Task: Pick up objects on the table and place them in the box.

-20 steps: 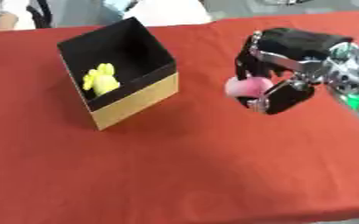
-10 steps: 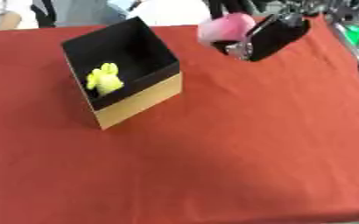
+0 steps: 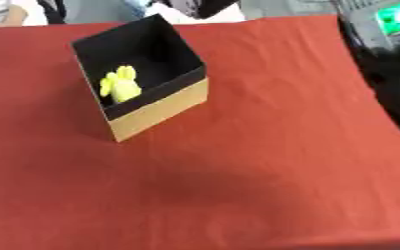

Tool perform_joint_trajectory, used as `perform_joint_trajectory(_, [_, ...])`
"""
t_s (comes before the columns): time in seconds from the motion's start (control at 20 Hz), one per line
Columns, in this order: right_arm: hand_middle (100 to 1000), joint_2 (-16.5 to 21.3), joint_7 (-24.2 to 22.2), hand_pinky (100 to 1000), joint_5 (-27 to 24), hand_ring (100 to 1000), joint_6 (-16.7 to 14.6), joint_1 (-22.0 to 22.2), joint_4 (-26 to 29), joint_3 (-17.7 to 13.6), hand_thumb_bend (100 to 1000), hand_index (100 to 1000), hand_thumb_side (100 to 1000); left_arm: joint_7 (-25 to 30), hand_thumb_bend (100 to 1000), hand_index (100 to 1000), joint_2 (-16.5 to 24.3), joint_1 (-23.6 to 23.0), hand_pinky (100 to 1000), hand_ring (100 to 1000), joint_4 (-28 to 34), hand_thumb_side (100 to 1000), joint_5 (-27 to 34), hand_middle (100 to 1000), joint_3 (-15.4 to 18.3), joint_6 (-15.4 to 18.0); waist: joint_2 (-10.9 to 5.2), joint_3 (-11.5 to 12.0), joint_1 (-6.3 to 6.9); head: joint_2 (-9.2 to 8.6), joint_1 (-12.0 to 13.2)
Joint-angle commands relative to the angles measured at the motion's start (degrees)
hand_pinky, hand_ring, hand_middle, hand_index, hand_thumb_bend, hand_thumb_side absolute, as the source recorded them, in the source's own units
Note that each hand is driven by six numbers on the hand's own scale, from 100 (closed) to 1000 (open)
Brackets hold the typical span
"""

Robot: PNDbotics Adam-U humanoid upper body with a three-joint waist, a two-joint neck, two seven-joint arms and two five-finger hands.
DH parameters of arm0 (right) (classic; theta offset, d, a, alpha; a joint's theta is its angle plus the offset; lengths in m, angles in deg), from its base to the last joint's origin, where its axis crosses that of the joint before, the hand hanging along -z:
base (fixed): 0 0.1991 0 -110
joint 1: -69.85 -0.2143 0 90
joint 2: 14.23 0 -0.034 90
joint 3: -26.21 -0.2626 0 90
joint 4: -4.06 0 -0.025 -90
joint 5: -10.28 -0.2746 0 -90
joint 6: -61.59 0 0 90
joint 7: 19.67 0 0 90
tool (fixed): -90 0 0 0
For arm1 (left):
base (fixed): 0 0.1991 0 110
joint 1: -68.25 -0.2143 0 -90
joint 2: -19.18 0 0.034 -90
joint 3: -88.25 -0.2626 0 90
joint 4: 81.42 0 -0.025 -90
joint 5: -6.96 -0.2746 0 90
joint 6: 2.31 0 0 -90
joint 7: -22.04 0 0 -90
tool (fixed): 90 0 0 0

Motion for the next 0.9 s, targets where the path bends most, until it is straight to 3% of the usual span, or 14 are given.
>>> perform_joint_trajectory(0.05, [343, -0.77, -1.44, 321, 1.45, 395, 2.17, -1.99, 0.21, -0.38, 110, 522, 100, 0.17, 100, 820, 0.7, 1.3, 540, 806, 0.84, 284, 0.36, 679, 0.2, 0.25, -0.53, 0.73, 0.31, 0.29, -0.85])
perform_joint_trajectory(0.3, [350, -6.88, -1.6, 340, 5.19, 402, 5.58, -5.39, -5.66, 1.41, 100, 529, 100, 0.76, 100, 820, -0.09, 2.67, 540, 806, 0.84, 288, 1.09, 679, -0.45, 0.5, -0.02, 2.91, 0.23, 0.29, -2.79])
perform_joint_trajectory(0.65, [363, -15.0, 2.04, 368, 10.94, 416, 10.05, -4.66, -14.99, 3.47, 100, 537, 100, 0.76, 100, 819, -0.41, 2.82, 541, 806, 0.84, 288, 1.27, 679, -0.24, 0.54, -0.04, 3.48, 0.05, 0.29, -3.53])
perform_joint_trajectory(0.9, [362, -17.35, 4.76, 366, 14.9, 414, 8.38, -4.18, -21.43, 4.34, 100, 536, 100, 0.73, 100, 819, -0.52, 2.86, 541, 806, 0.84, 289, 1.28, 679, -0.19, 0.53, 0.09, 3.66, 0.03, 0.29, -3.69])
